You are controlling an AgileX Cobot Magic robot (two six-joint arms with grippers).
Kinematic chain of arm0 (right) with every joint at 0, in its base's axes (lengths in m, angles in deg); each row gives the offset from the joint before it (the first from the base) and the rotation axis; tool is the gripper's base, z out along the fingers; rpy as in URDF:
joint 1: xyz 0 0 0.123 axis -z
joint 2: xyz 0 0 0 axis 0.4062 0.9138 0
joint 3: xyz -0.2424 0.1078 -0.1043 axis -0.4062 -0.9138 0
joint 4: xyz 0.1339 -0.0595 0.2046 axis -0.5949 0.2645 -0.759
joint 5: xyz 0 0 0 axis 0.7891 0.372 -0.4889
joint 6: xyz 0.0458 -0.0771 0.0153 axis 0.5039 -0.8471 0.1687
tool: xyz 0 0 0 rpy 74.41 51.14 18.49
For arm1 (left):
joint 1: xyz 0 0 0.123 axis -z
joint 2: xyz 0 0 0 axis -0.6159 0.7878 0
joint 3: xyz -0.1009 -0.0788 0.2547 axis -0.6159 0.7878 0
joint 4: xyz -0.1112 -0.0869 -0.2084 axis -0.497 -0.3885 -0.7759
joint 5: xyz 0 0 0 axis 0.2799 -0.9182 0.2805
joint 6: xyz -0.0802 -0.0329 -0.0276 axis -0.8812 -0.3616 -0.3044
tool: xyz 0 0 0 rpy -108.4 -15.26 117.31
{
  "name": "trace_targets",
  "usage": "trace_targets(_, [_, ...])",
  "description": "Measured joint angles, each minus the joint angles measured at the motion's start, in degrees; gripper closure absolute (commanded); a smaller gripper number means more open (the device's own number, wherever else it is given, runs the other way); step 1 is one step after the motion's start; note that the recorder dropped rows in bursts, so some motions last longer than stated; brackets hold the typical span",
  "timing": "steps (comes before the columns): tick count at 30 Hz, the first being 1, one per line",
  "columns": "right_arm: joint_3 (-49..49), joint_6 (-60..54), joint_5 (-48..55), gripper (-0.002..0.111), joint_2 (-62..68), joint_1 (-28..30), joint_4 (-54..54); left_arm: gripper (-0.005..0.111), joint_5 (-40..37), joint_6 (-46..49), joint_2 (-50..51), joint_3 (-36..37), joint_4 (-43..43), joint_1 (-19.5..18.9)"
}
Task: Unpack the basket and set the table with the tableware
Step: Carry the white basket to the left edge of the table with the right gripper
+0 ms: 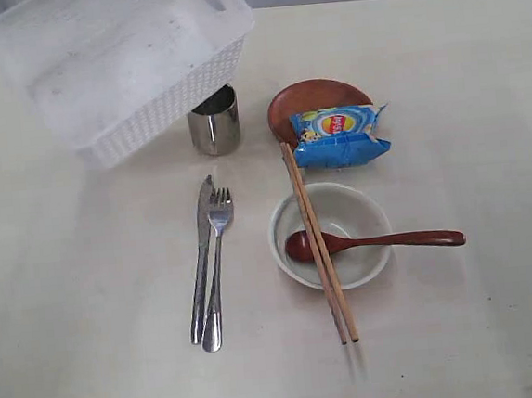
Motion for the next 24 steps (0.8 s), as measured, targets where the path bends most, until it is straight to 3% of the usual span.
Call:
trace_targets(8, [0.0, -16.0, 0.8, 0.109, 0.3, -10.7, -2.3, 0.107, -4.4, -3.7, -6.0, 0.0, -0.6, -4.4])
trace_targets(14, [0.3, -26.7, 2.7, 0.109, 4.2, -17.0, -2.3, 0.107, -5.3, -4.5, -6.5, 0.0, -0.8, -5.1])
trace_targets(19, [0.3, -28.6, -0.4, 0.109, 7.9, -20.7, -2.0, 0.107, -5.5, -4.5, -6.5, 0.0, -0.8, -5.1])
trace_targets(24, [0.3, -24.0, -5.9, 0.109, 10.0, -20.8, 0.8, 0.107, -5.5, -4.5, -6.5, 0.0, -0.8, -5.1])
